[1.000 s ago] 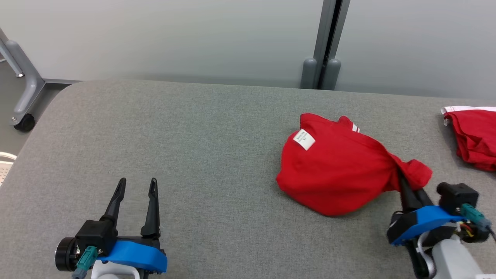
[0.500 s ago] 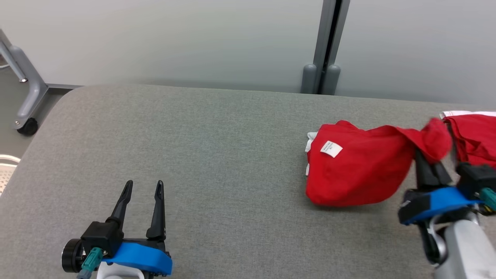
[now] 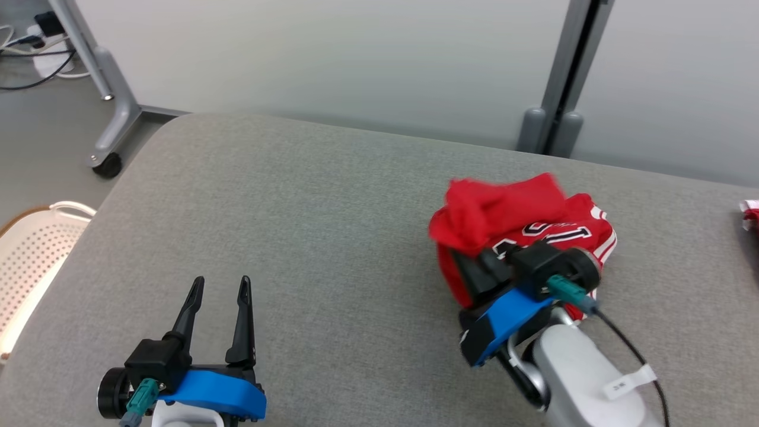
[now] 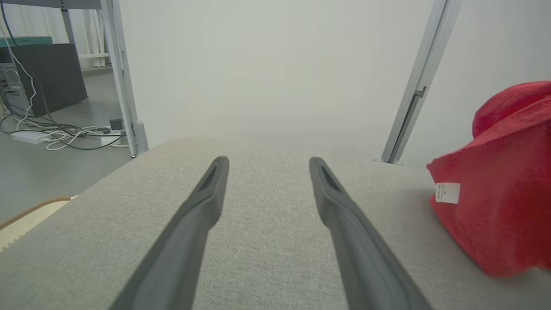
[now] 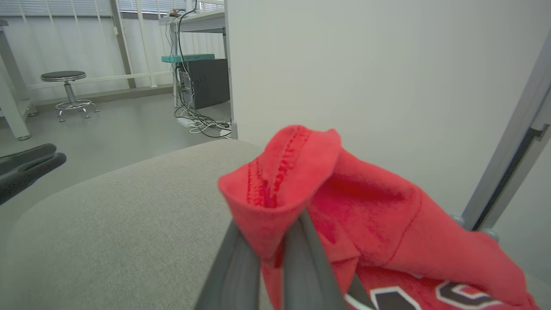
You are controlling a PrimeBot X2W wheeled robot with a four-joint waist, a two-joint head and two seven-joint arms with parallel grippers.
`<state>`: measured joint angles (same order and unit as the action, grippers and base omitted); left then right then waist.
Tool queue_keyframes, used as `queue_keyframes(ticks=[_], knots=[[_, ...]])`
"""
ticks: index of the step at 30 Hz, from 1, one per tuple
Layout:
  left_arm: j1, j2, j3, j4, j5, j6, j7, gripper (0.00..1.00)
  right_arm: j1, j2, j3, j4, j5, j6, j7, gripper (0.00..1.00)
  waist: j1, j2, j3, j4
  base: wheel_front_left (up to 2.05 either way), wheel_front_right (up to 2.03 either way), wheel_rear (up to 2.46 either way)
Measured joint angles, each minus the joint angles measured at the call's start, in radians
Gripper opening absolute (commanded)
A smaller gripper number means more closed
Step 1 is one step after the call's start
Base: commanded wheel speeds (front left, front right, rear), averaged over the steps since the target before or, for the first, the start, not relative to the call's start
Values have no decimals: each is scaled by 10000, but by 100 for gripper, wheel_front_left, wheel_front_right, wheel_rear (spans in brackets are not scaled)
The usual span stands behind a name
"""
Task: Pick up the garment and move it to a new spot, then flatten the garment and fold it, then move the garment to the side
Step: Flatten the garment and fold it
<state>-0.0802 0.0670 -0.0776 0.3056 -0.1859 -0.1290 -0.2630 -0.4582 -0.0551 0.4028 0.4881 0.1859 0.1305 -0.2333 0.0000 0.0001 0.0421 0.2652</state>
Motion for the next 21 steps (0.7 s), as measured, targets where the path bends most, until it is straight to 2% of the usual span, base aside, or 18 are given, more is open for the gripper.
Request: queue_keyframes(ticks=[7, 13, 15, 16, 17, 21], knots=[[-24, -17, -42, 79, -98, 0, 0, 100, -287, 50, 2803, 945, 1421, 0, -61, 0, 0, 0, 202, 517, 0, 0, 0], [-75, -58, -63, 67, -155, 0, 0, 100, -426, 52, 5329, 1306, 2215, 0, -73, 0, 0, 0, 433, 678, 0, 0, 0], [-95, -73, -54, 71, -155, 2, 2, 100, -471, 54, 5866, 1342, 2408, 0, -71, 0, 1, 0, 483, 673, 0, 0, 0], [-105, -75, -54, 84, -155, 2, 0, 100, -500, 50, 6125, 1379, 2477, 0, -54, 31, 1, 0, 499, 654, 0, 0, 0], [-119, -86, -59, 98, -157, 2, 0, 100, -515, 52, 6309, 1415, 2562, 0, -44, 100, 1, 0, 509, 632, 0, 0, 0], [-198, -105, 12, 123, -167, 0, 2, 100, -691, 58, 6364, 1576, 2767, 2, -140, 100, 1, 0, 527, 445, 0, 0, 0]])
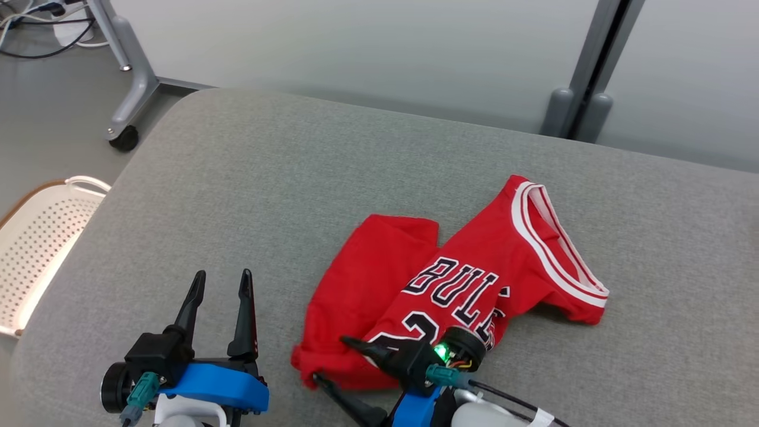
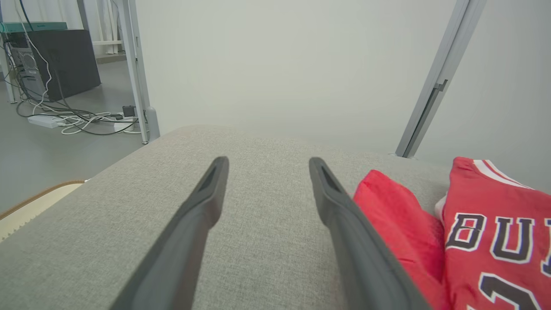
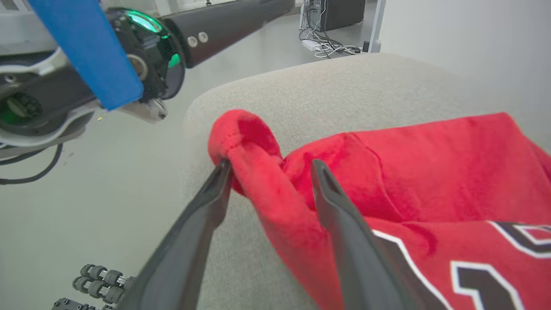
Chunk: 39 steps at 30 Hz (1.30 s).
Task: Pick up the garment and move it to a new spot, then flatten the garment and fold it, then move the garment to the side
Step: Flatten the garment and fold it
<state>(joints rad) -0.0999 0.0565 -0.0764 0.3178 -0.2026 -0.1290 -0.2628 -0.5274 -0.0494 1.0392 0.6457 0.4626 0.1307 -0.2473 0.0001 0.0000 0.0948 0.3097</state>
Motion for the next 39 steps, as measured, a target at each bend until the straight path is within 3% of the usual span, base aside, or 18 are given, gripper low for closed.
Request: queue_keyframes(ticks=[6, 10, 17, 24, 29, 39], knots=[[24, -8, 123, -15, 15, 0, -2, 100, -74, -6, -938, 537, -508, 0, -111, 100, 0, 0, -92, -433, 0, 0, 0], [159, -8, 309, -71, 92, 0, -2, 100, -54, -31, -2522, 322, -1283, 0, -136, 100, 0, 0, -173, -744, 0, 0, 0], [273, 0, 491, -255, 176, 0, 0, 100, 787, -876, -5275, -773, -2451, -2, -142, 100, -1, 0, -236, -1136, 0, 0, 0], [271, 4, 408, -288, 174, 0, -2, 100, 1247, -1338, -7434, -1097, -3066, -2, -144, 100, -1, 0, -94, -1205, 0, 0, 0], [259, 6, 332, -293, 173, 0, -2, 100, 1261, -1396, -8084, -901, -3304, -2, -88, 100, 0, 0, 10, -1170, 0, 0, 0], [100, 4, 159, -324, 161, 0, 0, 100, 902, -1340, -8644, 1034, -3647, 0, 359, 100, 0, 0, 457, -917, 0, 0, 0]])
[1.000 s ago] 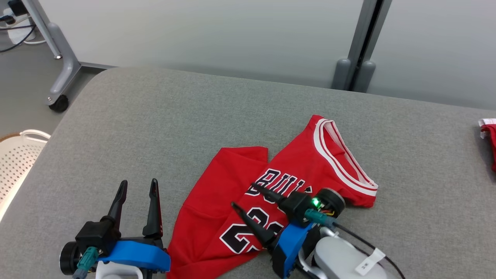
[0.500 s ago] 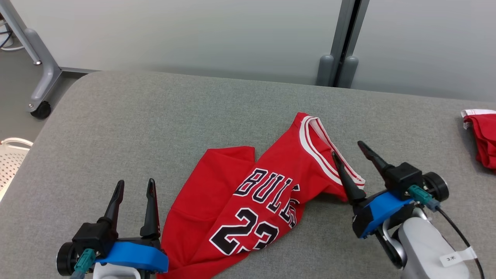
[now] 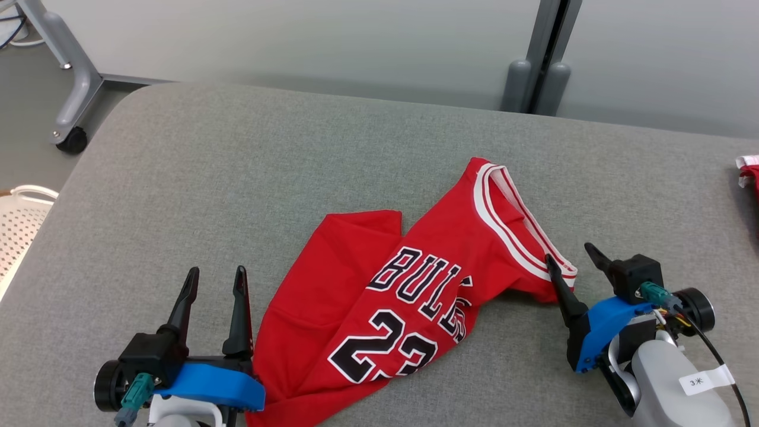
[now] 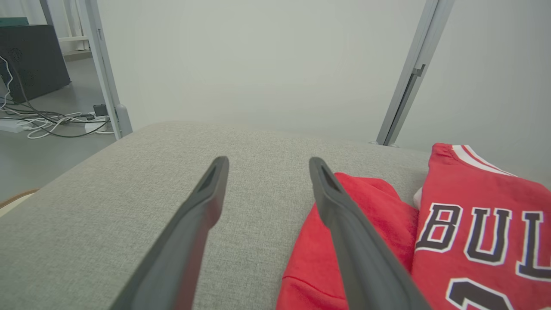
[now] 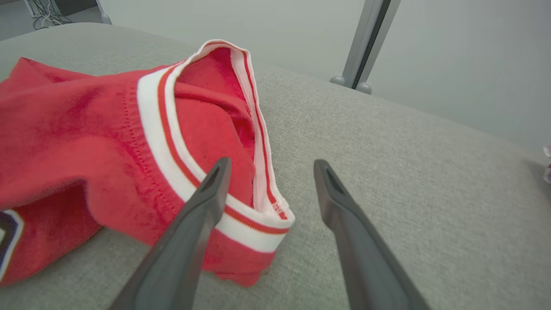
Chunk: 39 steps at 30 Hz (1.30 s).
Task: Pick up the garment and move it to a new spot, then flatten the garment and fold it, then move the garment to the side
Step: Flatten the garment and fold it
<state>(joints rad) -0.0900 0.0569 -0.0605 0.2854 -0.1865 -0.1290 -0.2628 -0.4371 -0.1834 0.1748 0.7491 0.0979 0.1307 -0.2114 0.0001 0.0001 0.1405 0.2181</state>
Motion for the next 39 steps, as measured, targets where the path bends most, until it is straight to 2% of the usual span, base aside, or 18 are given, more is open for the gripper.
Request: queue_keyframes(ticks=[6, 12, 13, 14, 15, 16, 17, 22, 25, 36, 39], knots=[[-153, -4, -125, 17, -61, 0, -2, 100, -338, 121, -142, 1356, 12, -2, -46, 100, 0, 0, 239, 135, 0, 0, 0], [-213, -6, -174, 56, -73, 0, 0, 100, -604, 489, 174, 2257, 82, -2, -203, 100, 0, 0, 356, 201, 0, 0, 0], [-217, -6, -180, 65, -75, 0, 0, 100, -674, 522, 221, 2399, 100, -2, -207, 85, -1, 0, 360, 200, 0, 0, 0], [-233, -6, -182, 79, -75, 0, 0, 100, -732, 535, 288, 2523, 128, -2, -230, 64, -1, 0, 362, 199, 0, 0, 0], [-262, -6, -184, 88, -75, 0, -2, 100, -774, 552, 378, 2642, 192, -2, -238, 33, -1, -1, 358, 197, 0, 0, 0], [-291, -6, -184, 96, -75, 0, -2, 100, -827, 571, 468, 2738, 232, -2, -267, 10, -1, 0, 343, 192, 0, 0, 0], [-303, -8, -182, 107, -77, 0, 0, 100, -863, 591, 554, 2796, 311, -2, -278, 0, 0, 0, 316, 179, 0, 0, 0], [-210, -8, -113, 171, -75, 0, 0, 100, -852, 621, 911, 2755, 656, 0, -433, 0, 0, 0, 86, 31, 0, 0, 0], [-85, -15, -63, 194, -77, 0, 0, 100, -690, 571, 1078, 2213, 817, 0, -485, 0, -1, 0, -106, -107, 0, 0, 0], [290, -31, 221, 67, -44, 0, -2, 100, 1396, 307, 2102, -2706, 1135, 0, -483, 0, -1, -2, -714, -871, 0, 0, 0], [321, -35, 299, 40, -15, 0, -2, 100, 2029, 251, 2454, -4251, 1160, -2, -25, 0, -1, -3, -791, -1051, 0, 0, 0]])
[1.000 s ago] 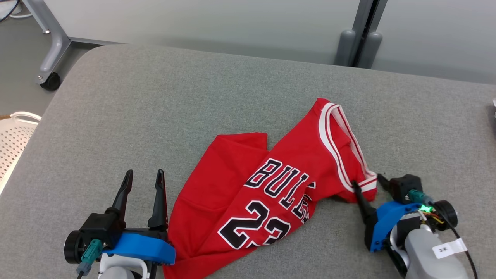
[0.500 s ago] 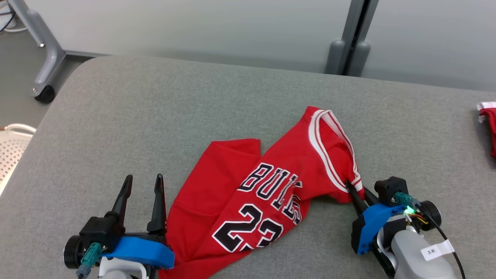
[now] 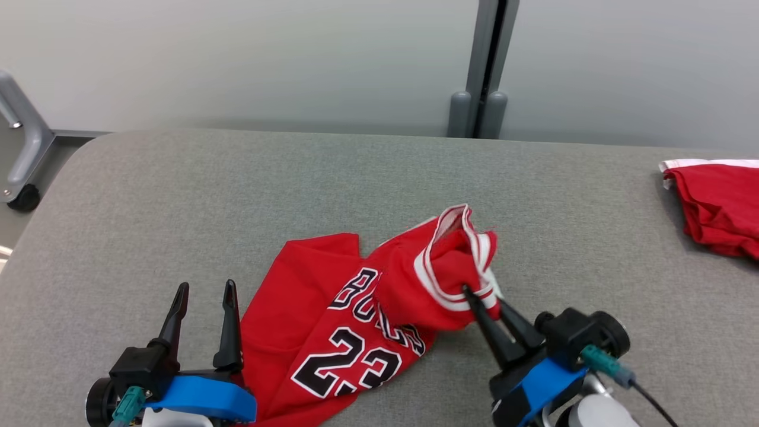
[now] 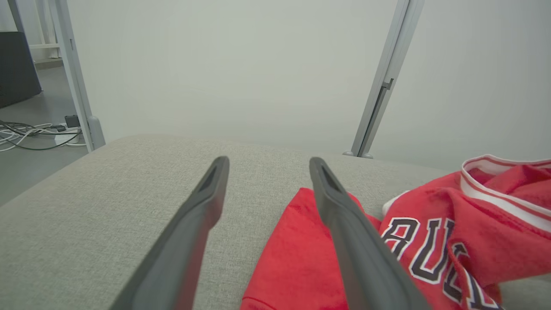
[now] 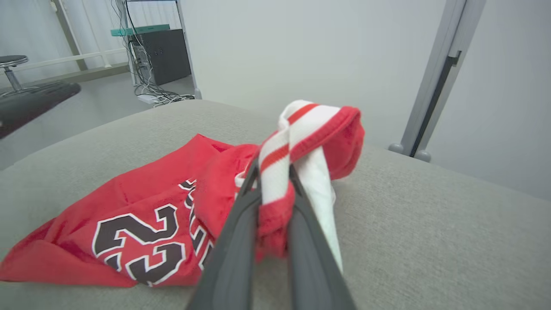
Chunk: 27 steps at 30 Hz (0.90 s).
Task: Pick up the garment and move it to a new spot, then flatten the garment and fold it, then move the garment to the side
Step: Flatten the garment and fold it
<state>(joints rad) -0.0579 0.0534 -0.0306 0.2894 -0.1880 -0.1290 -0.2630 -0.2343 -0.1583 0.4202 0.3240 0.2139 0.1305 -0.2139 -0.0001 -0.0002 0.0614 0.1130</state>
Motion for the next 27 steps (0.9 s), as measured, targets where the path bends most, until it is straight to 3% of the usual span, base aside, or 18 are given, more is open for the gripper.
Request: queue_keyframes(ticks=[6, 11, 19, 27], knots=[[41, -4, 46, -29, 33, 0, 0, 100, 1515, 4, 466, -2897, 44, 0, 1480, 0, 0, 0, -43, -160, 0, 0, 0], [40, -6, 54, -56, 29, 0, 0, 100, 2753, 182, 474, -4238, 54, 2, 2330, 0, 0, 0, 25, -190, 0, 0, 0], [54, -10, 88, -90, 29, 0, 2, 100, 3245, 192, -564, -4265, -2, 0, 2431, 0, 1, 0, 82, -308, 0, 0, 0], [1, -15, -44, -65, 27, 0, 0, 100, 2508, -215, -1965, -2725, 67, 0, 2109, 0, 1, 2, 155, -295, 0, 0, 0]])
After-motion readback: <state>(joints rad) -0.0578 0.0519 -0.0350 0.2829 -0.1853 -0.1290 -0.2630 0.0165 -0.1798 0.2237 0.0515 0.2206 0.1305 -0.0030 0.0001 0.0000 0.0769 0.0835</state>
